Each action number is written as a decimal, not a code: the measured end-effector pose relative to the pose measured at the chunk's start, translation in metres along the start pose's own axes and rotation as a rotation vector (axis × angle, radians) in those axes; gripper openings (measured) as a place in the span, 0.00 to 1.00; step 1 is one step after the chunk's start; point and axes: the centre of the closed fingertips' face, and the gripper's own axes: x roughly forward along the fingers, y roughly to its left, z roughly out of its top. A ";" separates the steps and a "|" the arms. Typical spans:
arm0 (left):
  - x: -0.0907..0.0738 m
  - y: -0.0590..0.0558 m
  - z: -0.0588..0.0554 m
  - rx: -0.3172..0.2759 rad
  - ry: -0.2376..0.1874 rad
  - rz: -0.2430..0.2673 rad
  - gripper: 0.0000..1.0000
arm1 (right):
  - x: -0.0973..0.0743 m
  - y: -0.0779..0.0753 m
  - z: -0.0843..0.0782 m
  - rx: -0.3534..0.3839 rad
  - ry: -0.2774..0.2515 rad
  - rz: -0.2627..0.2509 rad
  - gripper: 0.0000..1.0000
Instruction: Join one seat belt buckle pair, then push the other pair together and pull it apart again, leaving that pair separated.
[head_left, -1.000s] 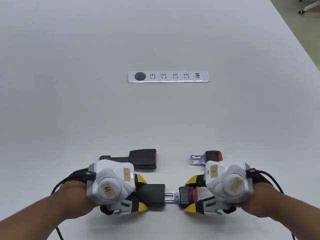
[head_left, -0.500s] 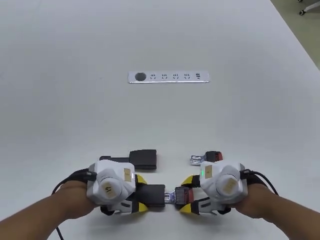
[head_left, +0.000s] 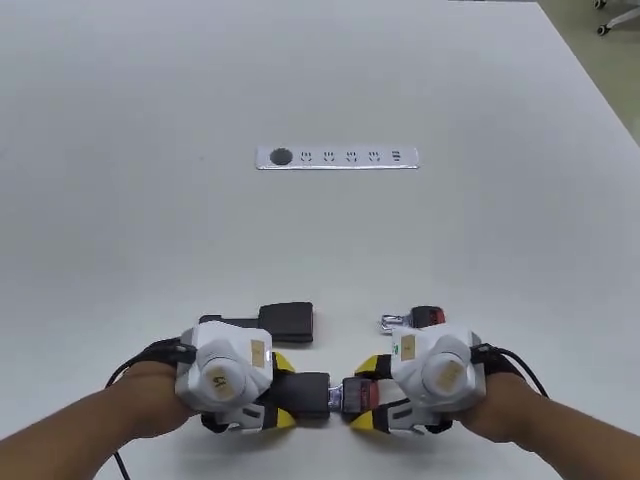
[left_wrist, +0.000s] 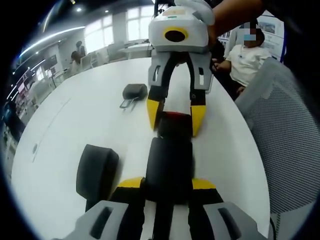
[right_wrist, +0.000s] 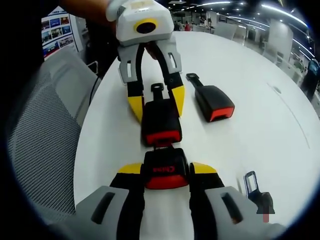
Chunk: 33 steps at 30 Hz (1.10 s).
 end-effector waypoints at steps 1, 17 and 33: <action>0.000 0.000 0.000 0.000 -0.001 0.000 0.33 | 0.000 0.000 0.000 0.000 -0.001 -0.001 0.33; 0.002 -0.001 -0.002 0.009 0.001 -0.007 0.33 | 0.000 -0.001 0.005 -0.001 0.001 0.004 0.33; 0.001 -0.004 -0.001 0.048 -0.012 -0.037 0.33 | -0.002 -0.004 0.003 -0.020 -0.022 0.015 0.33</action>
